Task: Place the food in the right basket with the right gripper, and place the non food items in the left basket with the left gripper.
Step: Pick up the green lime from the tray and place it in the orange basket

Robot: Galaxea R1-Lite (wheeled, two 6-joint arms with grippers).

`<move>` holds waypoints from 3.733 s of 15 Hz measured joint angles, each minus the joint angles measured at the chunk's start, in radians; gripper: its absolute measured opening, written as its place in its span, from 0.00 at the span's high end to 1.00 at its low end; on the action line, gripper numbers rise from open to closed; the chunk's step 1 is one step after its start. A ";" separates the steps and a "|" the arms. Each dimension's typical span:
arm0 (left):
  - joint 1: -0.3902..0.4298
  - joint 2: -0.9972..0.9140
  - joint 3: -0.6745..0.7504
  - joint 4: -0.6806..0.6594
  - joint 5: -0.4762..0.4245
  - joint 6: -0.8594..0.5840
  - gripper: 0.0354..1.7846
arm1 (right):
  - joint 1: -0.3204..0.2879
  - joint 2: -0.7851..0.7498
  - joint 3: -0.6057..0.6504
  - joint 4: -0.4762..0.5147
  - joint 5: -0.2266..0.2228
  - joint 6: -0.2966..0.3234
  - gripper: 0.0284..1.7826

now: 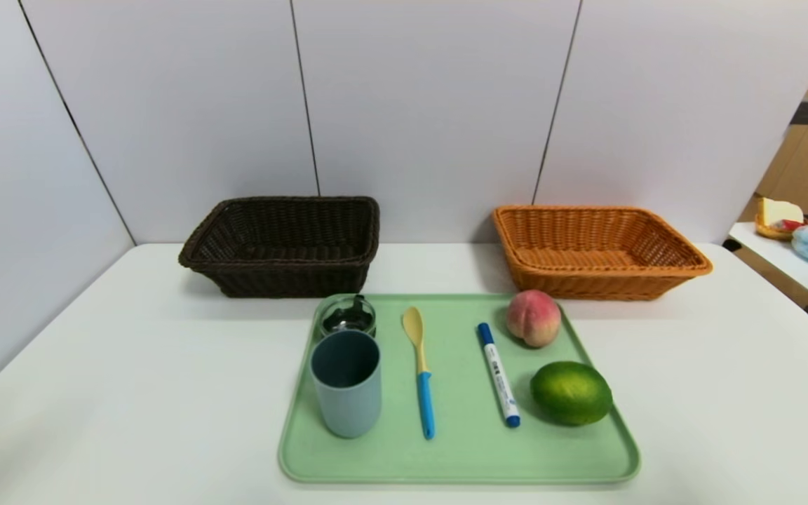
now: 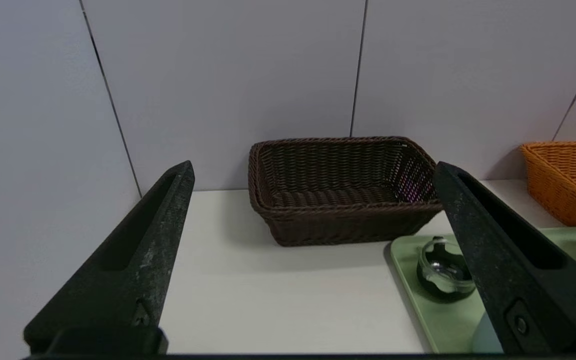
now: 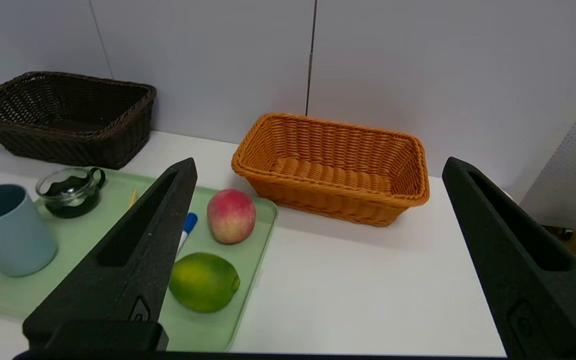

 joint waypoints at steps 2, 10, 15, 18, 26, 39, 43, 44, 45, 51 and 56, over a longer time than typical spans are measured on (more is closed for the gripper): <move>0.000 0.153 -0.109 -0.013 -0.005 0.001 0.06 | 0.001 0.155 -0.049 -0.070 0.003 0.003 0.05; 0.000 0.503 -0.328 0.140 -0.003 0.001 0.06 | 0.028 0.656 -0.298 -0.077 0.000 0.037 0.05; 0.000 0.552 -0.342 0.135 -0.001 0.003 0.06 | 0.154 0.754 -0.392 0.208 -0.025 0.053 0.05; 0.000 0.562 -0.343 0.134 -0.001 0.011 0.06 | 0.223 0.803 -0.497 0.437 -0.038 0.086 0.05; 0.000 0.569 -0.321 0.134 0.000 0.028 0.06 | 0.306 0.909 -0.583 0.665 0.001 -0.177 0.05; -0.001 0.563 -0.221 0.038 0.001 0.064 0.06 | 0.301 1.056 -0.758 0.893 0.110 -0.996 0.05; -0.001 0.563 -0.192 0.018 0.001 0.063 0.06 | 0.329 1.071 -0.717 0.894 0.111 -0.996 0.05; -0.001 0.563 -0.188 0.017 0.001 0.062 0.06 | 0.332 1.072 -0.701 0.895 0.112 -0.996 0.05; -0.001 0.563 -0.185 0.018 0.001 0.062 0.06 | 0.334 1.073 -0.685 0.893 0.112 -0.996 0.05; -0.001 0.565 -0.165 -0.003 0.001 0.060 0.06 | 0.343 1.109 -0.635 0.871 0.110 -0.990 0.05; -0.001 0.563 -0.145 -0.038 0.000 0.062 0.06 | 0.343 1.165 -0.645 0.804 0.110 -0.984 0.05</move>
